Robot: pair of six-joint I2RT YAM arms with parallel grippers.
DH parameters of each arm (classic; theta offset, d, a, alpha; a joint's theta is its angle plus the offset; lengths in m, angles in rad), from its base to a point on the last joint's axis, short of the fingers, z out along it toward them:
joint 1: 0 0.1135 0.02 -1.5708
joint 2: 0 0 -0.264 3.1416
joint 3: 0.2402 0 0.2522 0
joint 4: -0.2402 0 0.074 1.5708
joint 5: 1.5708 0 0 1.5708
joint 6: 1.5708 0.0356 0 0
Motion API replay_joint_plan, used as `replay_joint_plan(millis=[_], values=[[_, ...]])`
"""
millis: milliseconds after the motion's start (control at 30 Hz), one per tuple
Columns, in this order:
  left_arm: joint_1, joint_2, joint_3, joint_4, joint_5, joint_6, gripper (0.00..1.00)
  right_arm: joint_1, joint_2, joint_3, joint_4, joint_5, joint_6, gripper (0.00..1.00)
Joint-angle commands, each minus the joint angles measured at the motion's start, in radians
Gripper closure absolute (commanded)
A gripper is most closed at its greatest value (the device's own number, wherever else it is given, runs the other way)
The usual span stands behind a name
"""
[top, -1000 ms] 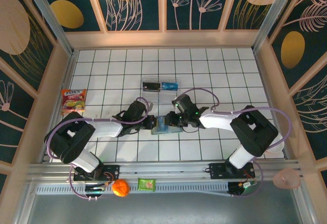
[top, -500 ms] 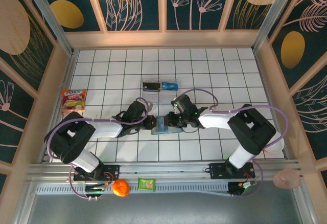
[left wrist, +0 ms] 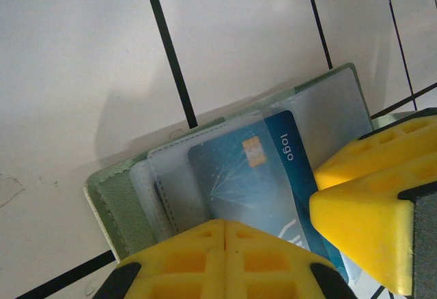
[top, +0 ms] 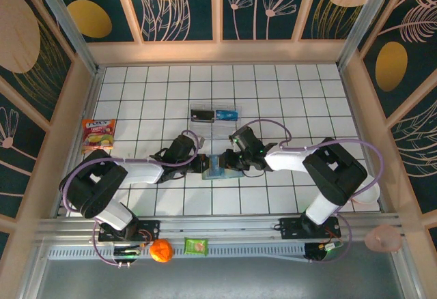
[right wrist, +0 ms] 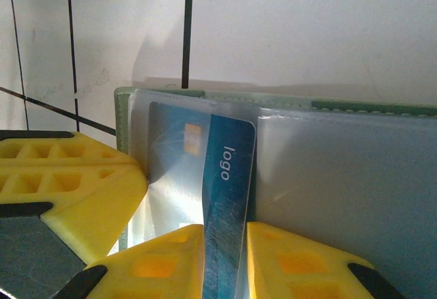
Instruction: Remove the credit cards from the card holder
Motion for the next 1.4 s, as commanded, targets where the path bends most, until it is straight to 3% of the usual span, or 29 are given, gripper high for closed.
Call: replay_joint_plan(millis=[0, 100, 367, 800, 1067, 1233, 1367], values=[[0.000, 0.029, -0.026, -0.055, 0.005, 0.016, 1.00, -0.004, 0.011, -0.014, 0.034, -0.047, 0.015, 0.78], [-0.001, 0.028, -0.023, -0.057, 0.006, 0.017, 1.00, -0.007, 0.021, -0.021, 0.049, -0.060, 0.024, 0.79], [-0.001, 0.023, -0.022, -0.066, -0.003, 0.023, 1.00, -0.020, -0.030, -0.057, 0.036, -0.012, 0.036, 0.97], [-0.001, 0.026, -0.016, -0.066, -0.002, 0.030, 1.00, -0.056, -0.164, -0.111, -0.039, 0.050, 0.002, 1.00], [-0.001, -0.003, 0.014, -0.069, 0.007, 0.030, 1.00, -0.069, -0.314, -0.048, -0.174, 0.118, -0.192, 1.00], [-0.001, -0.053, 0.063, -0.079, 0.031, 0.021, 0.72, -0.066, -0.369, 0.038, -0.218, 0.112, -0.369, 1.00], [0.000, -0.129, 0.084, -0.110, 0.023, 0.019, 0.51, -0.059, -0.358, 0.130, -0.264, 0.185, -0.499, 1.00]])
